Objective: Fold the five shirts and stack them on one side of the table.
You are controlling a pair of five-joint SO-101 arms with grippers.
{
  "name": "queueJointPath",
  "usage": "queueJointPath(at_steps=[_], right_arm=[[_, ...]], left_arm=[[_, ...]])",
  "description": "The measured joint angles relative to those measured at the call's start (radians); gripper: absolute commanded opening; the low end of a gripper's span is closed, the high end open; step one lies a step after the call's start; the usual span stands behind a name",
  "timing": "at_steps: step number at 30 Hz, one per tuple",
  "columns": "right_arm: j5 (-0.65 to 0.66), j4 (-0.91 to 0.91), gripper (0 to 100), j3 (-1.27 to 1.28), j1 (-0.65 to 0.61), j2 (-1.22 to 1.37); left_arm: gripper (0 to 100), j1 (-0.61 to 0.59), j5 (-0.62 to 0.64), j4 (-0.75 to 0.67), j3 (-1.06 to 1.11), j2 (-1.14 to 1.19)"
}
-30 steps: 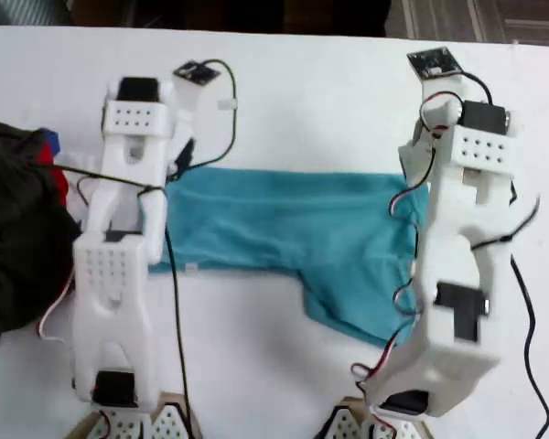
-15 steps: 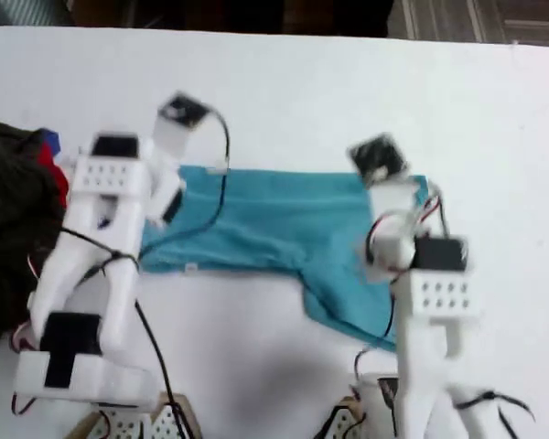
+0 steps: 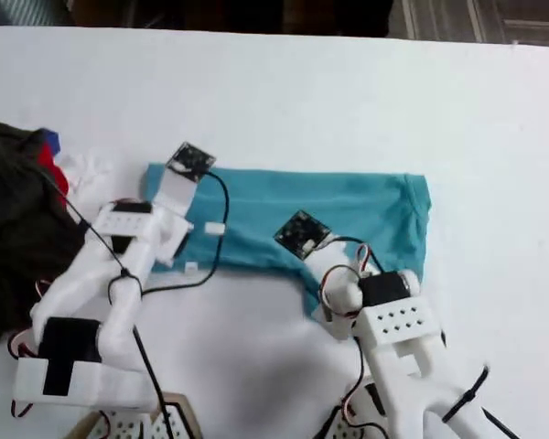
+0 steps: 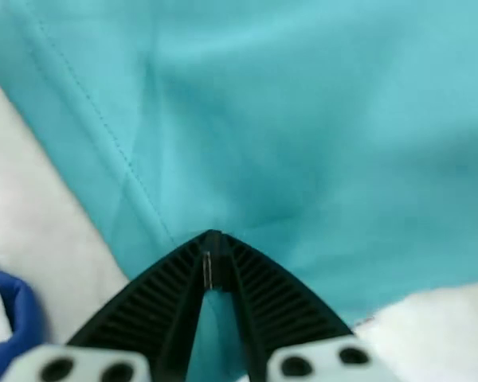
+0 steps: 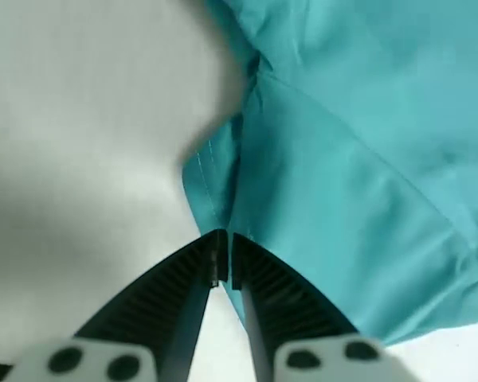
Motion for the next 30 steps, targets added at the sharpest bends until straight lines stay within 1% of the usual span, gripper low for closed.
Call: queueJointPath(at_steps=[2,6,8,11,14,16,17,21,23,27,30], right_arm=[[0.0,-0.003,4.8,0.002,0.0,0.0],[0.0,-0.003,15.7,0.002,0.021,0.0],[0.0,-0.018,19.2,0.002,0.017,0.0],[-0.002,-0.06,19.7,0.002,0.023,0.041],[-0.002,-0.121,19.7,0.002,0.023,0.141],[-0.002,-0.16,18.6,0.002,0.023,0.215],[-0.002,-0.18,16.4,0.0,0.023,0.247],[-0.002,-0.212,1.9,-0.025,0.029,0.324],[-0.002,-0.212,3.1,-0.046,0.029,0.333],[-0.002,-0.207,2.0,-0.095,0.029,0.338],[-0.002,-0.152,1.9,-0.146,0.029,0.338]], left_arm=[[3,0.0,0.003,-0.012,0.003,0.0],[3,0.002,0.002,-0.021,0.008,-0.002],[3,0.002,0.002,-0.021,0.009,-0.002],[3,0.002,0.0,-0.021,0.011,-0.002],[3,0.002,0.0,-0.021,0.011,-0.002],[3,0.002,0.0,-0.021,0.011,-0.002],[3,0.002,0.0,-0.021,0.011,-0.002],[3,0.002,0.0,-0.021,0.011,-0.002],[3,0.002,0.0,-0.021,0.011,-0.002],[3,0.002,0.0,-0.021,0.011,-0.002],[3,0.002,0.0,-0.021,0.011,-0.002]])
